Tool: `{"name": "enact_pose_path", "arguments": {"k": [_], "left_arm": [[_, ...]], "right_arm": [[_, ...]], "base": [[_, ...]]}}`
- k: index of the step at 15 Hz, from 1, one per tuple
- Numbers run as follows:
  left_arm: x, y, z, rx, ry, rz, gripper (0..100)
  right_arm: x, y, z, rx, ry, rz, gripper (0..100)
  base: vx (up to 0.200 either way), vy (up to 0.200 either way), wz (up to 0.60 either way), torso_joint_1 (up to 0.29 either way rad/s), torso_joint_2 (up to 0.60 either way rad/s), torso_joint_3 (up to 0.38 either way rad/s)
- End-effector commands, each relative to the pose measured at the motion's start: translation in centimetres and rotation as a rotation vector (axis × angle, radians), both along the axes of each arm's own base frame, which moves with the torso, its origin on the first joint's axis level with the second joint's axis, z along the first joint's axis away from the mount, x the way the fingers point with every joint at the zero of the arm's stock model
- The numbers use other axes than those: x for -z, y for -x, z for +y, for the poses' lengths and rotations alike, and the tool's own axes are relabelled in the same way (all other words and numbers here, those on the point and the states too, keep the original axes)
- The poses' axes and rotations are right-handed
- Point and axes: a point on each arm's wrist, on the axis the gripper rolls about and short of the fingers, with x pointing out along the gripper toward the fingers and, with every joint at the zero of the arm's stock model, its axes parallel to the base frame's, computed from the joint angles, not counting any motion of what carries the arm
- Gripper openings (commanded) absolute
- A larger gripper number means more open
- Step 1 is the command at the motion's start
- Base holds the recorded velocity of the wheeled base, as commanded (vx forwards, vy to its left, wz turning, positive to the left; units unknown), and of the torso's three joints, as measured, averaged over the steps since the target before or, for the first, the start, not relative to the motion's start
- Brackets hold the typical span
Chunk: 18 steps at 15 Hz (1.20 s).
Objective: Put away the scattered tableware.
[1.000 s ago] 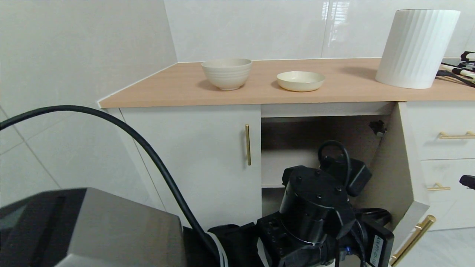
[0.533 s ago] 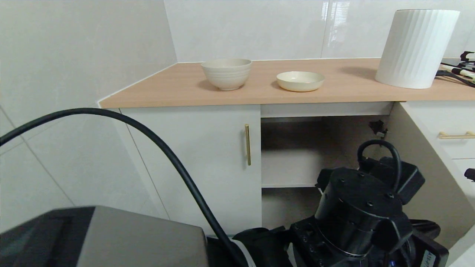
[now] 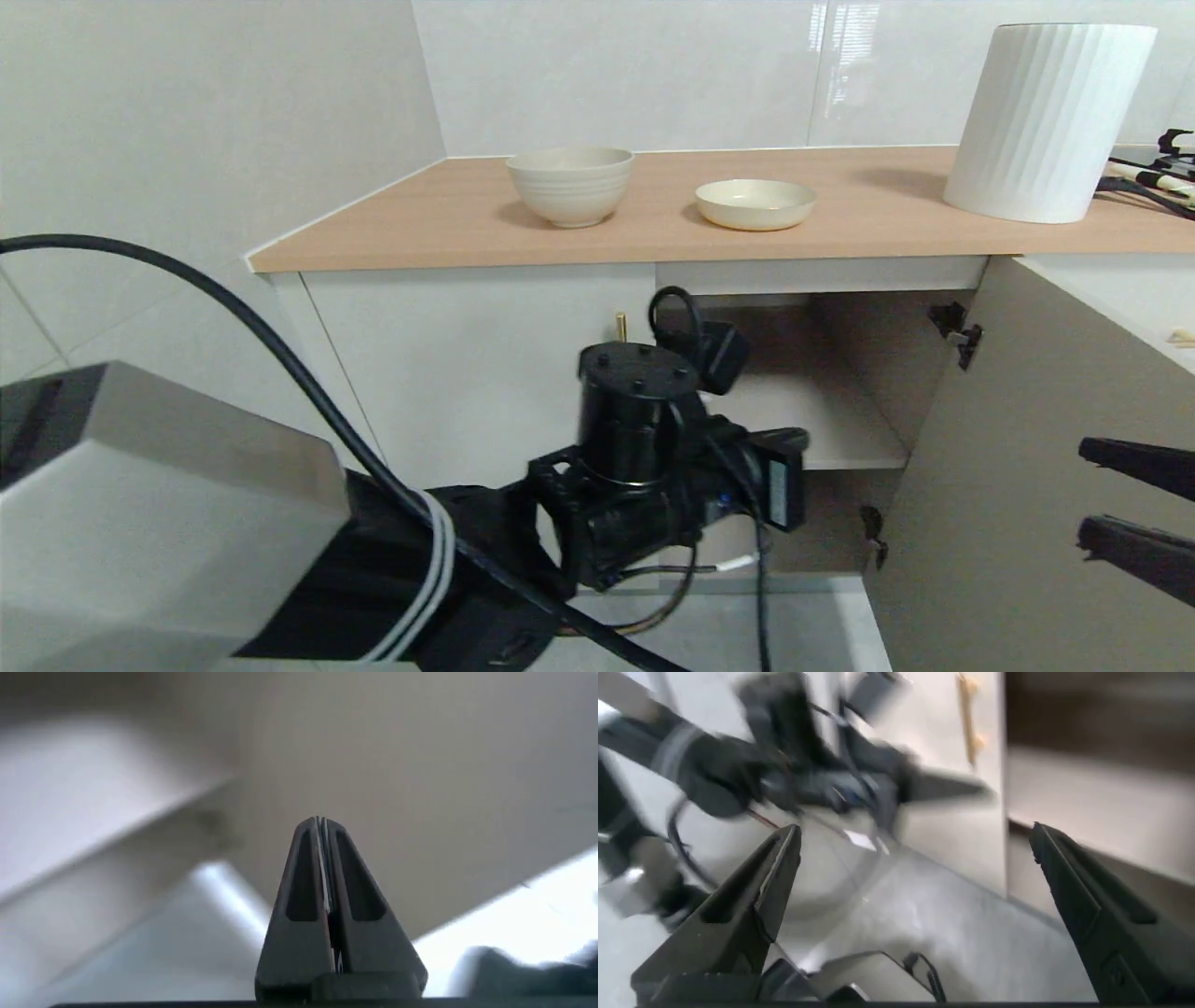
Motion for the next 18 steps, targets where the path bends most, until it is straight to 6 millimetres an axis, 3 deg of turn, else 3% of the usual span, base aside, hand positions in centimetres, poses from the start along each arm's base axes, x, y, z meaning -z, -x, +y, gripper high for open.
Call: {"name": "enact_pose_path", "arguments": {"k": [1,2,4,5,8,11,14,18], "left_arm": [[-0.9,-1.4,6.0,-0.134,-0.020,-0.030,0],[-1.0,-0.7,8.1,-0.164,-0.035,-0.017,0],[-1.3,0.1,9.6,-0.184,-0.039,-0.013,0],[-1.2,0.6,10.8,-0.205,-0.046,-0.002,100],[-1.6,0.2,13.3,-0.266,-0.051,-0.042,100],[-4.2,0.6,15.5,-0.323,-0.027,-0.124,100],[-5.7,1.2,15.9,-0.325,-0.017,-0.177,100],[-5.7,1.9,16.3,-0.309,-0.126,-0.203,100]], "right_arm": [[0.4,-3.8,1.8,0.048,0.069,0.094,100],[0.3,-6.4,3.3,0.047,0.121,0.116,100],[0.2,-8.8,4.9,0.035,0.149,0.130,100],[1.2,-10.3,5.8,0.027,0.177,0.172,100],[2.0,-11.0,6.2,0.030,0.188,0.189,100],[1.6,-10.6,6.0,0.038,0.173,0.164,100],[1.5,-10.3,6.2,0.025,0.174,0.161,100],[1.9,-10.1,7.0,0.000,0.187,0.172,100]], "base": [[0.000,0.000,0.00,0.000,0.00,0.000],[0.000,0.000,0.00,0.000,0.00,0.000],[0.000,0.000,0.00,0.000,0.00,0.000],[0.000,0.000,0.00,0.000,0.00,0.000],[0.000,0.000,0.00,0.000,0.00,0.000],[0.000,0.000,0.00,0.000,0.00,0.000],[0.000,0.000,0.00,0.000,0.00,0.000],[0.000,0.000,0.00,0.000,0.00,0.000]]}}
